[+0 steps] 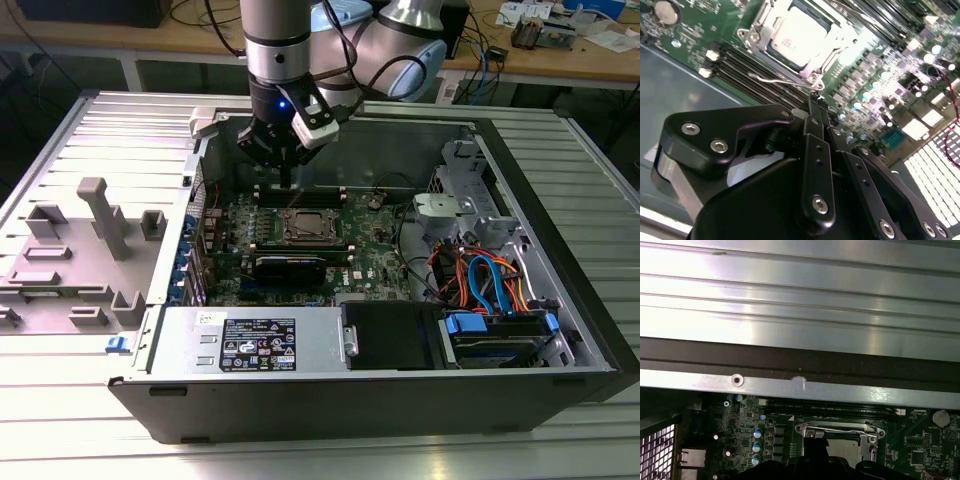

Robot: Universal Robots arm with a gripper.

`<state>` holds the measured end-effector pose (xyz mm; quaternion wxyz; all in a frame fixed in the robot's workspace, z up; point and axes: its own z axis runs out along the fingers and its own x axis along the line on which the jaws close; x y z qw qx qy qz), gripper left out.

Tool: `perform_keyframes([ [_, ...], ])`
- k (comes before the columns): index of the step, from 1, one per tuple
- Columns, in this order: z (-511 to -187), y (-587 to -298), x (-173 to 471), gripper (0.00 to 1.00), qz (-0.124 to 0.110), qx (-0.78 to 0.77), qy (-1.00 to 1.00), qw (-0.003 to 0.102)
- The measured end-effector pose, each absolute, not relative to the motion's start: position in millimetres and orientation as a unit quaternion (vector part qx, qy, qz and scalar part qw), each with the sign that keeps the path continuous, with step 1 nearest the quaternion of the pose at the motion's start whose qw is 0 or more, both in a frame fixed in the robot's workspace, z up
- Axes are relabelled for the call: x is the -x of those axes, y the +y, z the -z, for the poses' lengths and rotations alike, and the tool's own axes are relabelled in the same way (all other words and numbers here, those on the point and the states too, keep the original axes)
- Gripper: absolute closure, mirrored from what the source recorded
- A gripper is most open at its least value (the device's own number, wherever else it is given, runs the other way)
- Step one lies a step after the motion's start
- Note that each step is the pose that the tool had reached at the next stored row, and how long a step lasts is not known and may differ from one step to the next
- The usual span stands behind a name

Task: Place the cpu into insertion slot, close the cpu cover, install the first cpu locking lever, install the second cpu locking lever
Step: 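Install the first cpu locking lever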

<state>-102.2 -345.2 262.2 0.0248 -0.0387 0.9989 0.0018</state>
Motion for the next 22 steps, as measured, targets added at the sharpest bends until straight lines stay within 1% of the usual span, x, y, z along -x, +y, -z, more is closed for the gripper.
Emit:
perform_keyframes([
  [12,-257.6,-345.1,92.1,0.89,-0.002,0.039,0.999,0.025],
  [22,-245.4,-344.7,81.8,0.89,-0.005,0.039,0.999,0.025],
])
